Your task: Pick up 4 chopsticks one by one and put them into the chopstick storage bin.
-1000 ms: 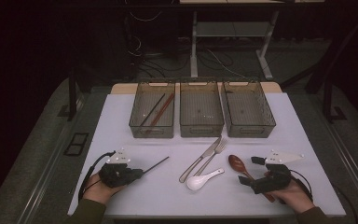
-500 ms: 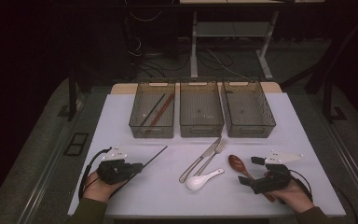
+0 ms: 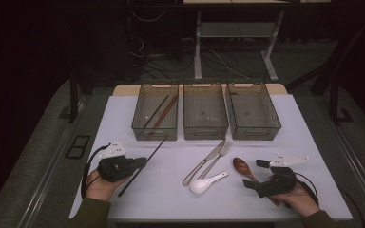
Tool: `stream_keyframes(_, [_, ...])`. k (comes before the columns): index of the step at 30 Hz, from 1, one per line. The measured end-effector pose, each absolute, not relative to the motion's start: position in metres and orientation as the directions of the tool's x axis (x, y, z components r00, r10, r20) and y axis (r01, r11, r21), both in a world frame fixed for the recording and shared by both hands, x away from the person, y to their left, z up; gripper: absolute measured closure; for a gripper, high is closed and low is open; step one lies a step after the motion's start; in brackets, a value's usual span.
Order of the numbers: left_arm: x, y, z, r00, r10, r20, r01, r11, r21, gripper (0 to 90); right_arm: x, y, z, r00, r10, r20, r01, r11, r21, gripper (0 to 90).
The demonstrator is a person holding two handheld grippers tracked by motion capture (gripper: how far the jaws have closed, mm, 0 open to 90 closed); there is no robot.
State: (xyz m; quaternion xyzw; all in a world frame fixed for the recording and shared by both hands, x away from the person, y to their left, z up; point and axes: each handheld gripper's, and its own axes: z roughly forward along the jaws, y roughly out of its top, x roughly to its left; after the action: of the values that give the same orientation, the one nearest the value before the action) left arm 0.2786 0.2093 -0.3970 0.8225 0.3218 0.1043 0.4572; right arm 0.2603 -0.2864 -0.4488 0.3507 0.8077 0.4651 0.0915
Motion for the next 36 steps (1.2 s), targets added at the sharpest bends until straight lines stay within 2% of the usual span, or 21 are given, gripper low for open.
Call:
stream_keyframes(23, [0.300,0.205,-0.355,0.770,0.629,-0.109,0.345,-0.267,0.900,85.3,0.261,-0.287,-0.449,-0.736,0.653,0.178,0.484,0.322,0.814,4.0])
stream_keyframes(36, [0.334,0.190,-0.335,0.776,0.625,-0.083,0.306,-0.259,0.916,85.2,0.261,-0.287,-0.449,-0.733,0.656,0.180,0.485,0.319,0.814,4.0])
